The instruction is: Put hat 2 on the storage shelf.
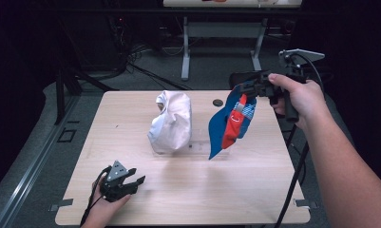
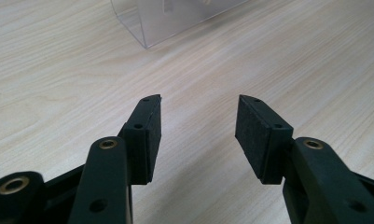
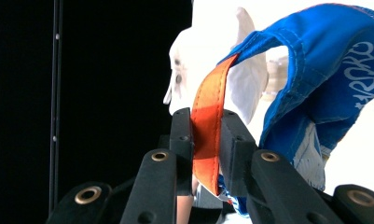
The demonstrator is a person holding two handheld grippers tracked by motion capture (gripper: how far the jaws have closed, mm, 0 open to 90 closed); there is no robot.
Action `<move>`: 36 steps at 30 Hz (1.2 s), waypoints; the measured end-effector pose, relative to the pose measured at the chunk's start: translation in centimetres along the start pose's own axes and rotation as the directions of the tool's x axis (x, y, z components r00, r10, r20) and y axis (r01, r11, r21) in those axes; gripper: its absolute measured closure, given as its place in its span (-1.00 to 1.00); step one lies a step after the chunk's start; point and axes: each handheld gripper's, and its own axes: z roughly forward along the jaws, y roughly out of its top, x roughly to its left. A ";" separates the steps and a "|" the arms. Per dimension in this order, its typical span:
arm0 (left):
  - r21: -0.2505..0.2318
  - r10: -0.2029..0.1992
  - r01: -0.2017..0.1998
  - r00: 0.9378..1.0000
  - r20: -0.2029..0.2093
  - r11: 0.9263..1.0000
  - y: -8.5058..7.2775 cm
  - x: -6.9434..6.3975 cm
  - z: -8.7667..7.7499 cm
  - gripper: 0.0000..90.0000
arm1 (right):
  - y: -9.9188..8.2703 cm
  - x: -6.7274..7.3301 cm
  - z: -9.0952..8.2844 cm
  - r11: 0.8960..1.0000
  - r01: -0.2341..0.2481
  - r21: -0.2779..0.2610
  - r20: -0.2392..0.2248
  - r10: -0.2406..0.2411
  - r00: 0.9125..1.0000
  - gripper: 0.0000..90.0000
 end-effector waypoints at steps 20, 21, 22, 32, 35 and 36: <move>0.002 -0.020 0.020 0.999 -0.038 1.000 -0.3 1.1 0.0 -0.03 | 3.8 -1.7 1.9 0.999 -0.032 -0.026 0.071 0.034 0.997 0.72; 0.001 -0.023 0.023 0.999 -0.039 1.000 -0.3 1.1 0.0 -0.03 | 3.8 -1.7 2.0 0.999 -0.034 -0.029 0.070 0.036 0.997 0.72; 0.002 -0.024 0.024 0.999 -0.038 1.000 -0.3 1.1 0.0 -0.03 | 3.8 -1.6 2.1 0.999 -0.039 -0.036 0.068 0.042 0.997 0.72; -0.007 -0.027 0.027 0.999 -0.040 1.000 -0.3 1.3 0.0 -0.03 | 4.3 -1.0 2.8 1.000 -0.014 -0.014 0.106 0.015 0.994 0.72; -0.005 -0.026 0.026 0.999 -0.040 1.000 -0.3 1.3 0.0 -0.03 | 4.5 -1.0 3.0 1.000 -0.014 -0.018 0.119 0.016 0.993 0.72; -0.004 -0.026 0.026 0.999 -0.040 1.000 -0.3 1.3 0.0 -0.03 | 4.6 -1.1 3.1 1.000 -0.012 -0.014 0.128 0.013 0.992 0.72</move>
